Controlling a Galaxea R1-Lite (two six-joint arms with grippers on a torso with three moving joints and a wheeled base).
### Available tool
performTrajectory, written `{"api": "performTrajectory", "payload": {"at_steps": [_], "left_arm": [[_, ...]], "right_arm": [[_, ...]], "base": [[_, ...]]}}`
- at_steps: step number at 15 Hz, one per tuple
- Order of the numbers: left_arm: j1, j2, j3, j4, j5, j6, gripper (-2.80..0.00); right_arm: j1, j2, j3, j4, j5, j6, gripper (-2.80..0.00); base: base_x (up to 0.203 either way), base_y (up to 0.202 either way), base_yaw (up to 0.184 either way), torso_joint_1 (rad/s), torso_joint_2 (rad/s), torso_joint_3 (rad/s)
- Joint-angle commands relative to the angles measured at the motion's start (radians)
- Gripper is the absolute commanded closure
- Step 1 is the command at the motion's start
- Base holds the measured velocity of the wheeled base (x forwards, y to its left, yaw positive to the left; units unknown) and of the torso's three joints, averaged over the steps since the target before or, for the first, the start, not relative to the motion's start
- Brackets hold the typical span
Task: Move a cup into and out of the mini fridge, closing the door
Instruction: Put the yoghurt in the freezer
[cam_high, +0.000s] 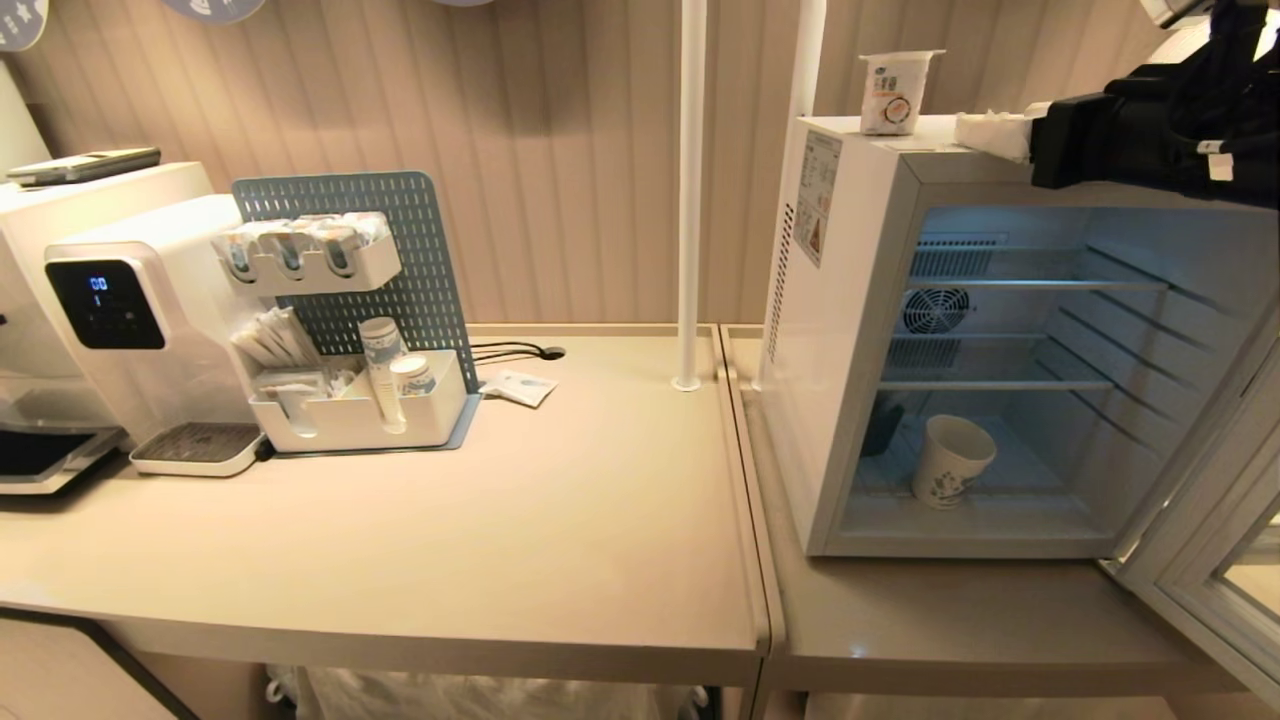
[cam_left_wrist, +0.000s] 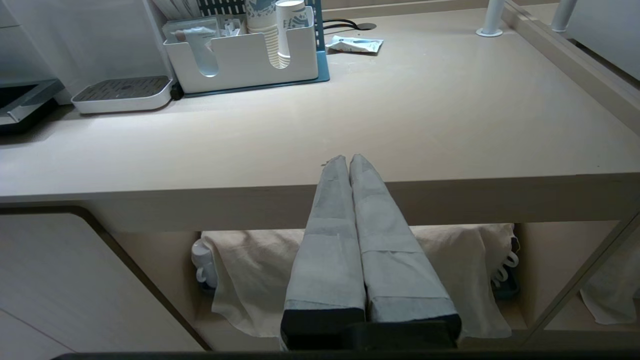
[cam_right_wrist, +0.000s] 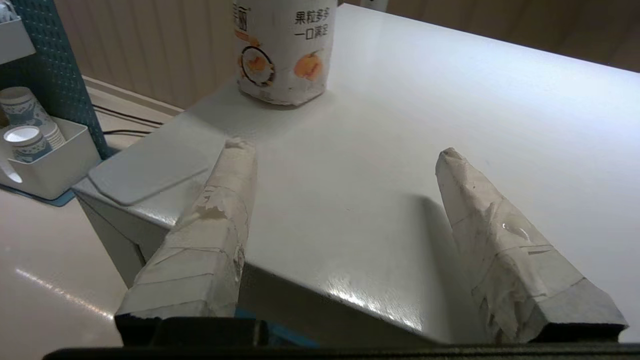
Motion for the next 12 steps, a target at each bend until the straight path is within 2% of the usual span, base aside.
{"api": "performTrajectory", "payload": {"at_steps": [1,12], "left_arm": [[0.000,0.000,0.000,0.000,0.000,0.000,0.00],[0.000,0.000,0.000,0.000,0.000,0.000,0.00]], "right_arm": [[-0.014,-0.080,0.074,0.011,-0.014,-0.012,-2.80],[-0.016,-0.344,0.139,0.057,-0.025,-0.012,-2.80]], "base": [[0.000,0.000,0.000,0.000,0.00,0.000],[0.000,0.000,0.000,0.000,0.00,0.000]]}}
